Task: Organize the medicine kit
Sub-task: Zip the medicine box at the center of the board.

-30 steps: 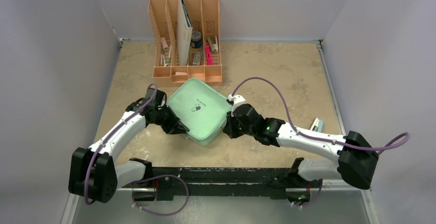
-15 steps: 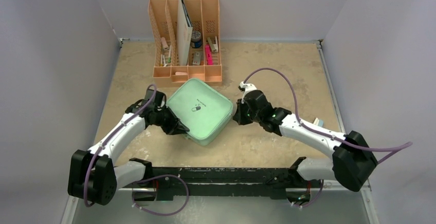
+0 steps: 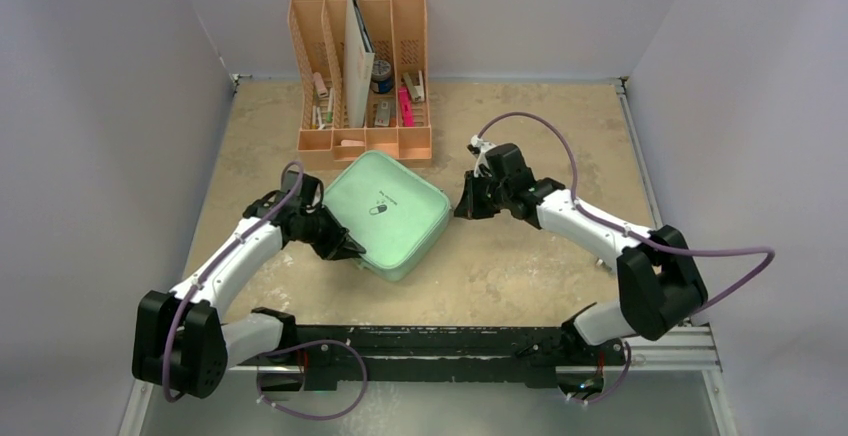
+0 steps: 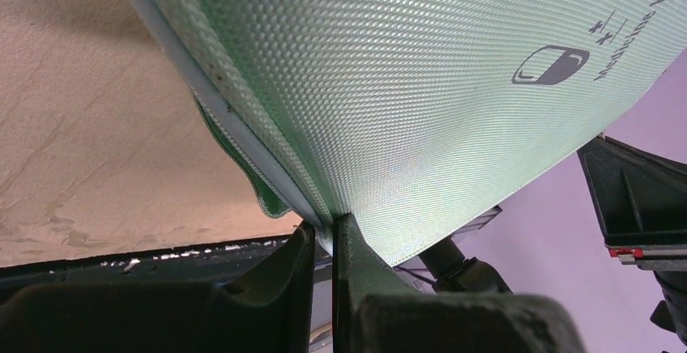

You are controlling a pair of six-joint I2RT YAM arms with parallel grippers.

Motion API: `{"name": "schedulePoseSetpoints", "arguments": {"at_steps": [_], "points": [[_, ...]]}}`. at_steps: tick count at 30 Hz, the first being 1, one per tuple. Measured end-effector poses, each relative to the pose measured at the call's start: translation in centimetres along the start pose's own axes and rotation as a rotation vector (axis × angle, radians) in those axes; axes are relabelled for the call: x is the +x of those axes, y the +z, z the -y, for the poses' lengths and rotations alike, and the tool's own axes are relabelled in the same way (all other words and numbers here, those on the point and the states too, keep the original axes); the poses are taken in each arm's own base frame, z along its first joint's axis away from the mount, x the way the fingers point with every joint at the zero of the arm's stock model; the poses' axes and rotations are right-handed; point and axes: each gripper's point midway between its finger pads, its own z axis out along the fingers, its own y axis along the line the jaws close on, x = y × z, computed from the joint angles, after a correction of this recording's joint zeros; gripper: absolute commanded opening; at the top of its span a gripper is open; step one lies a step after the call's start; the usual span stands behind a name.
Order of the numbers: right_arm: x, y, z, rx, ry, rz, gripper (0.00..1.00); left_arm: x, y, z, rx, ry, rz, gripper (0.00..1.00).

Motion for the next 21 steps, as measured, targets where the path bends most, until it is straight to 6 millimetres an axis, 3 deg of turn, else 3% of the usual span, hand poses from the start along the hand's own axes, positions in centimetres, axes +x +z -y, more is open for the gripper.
{"name": "schedulePoseSetpoints", "arguments": {"at_steps": [9,16,21], "points": [[-0.3,0.3,0.1,-0.05,0.014,-0.037,0.0,-0.2,0.0,-0.1,-0.005,-0.002,0.009,0.02],[0.8,0.1,-0.3,-0.111,-0.016,-0.033,0.0,-1.2,-1.3,-0.3,-0.071,0.049,0.07,0.3],[1.6,-0.9,0.2,-0.111,-0.026,0.002,0.0,-3.5,-4.8,0.5,-0.083,0.183,0.219,0.35]]}}
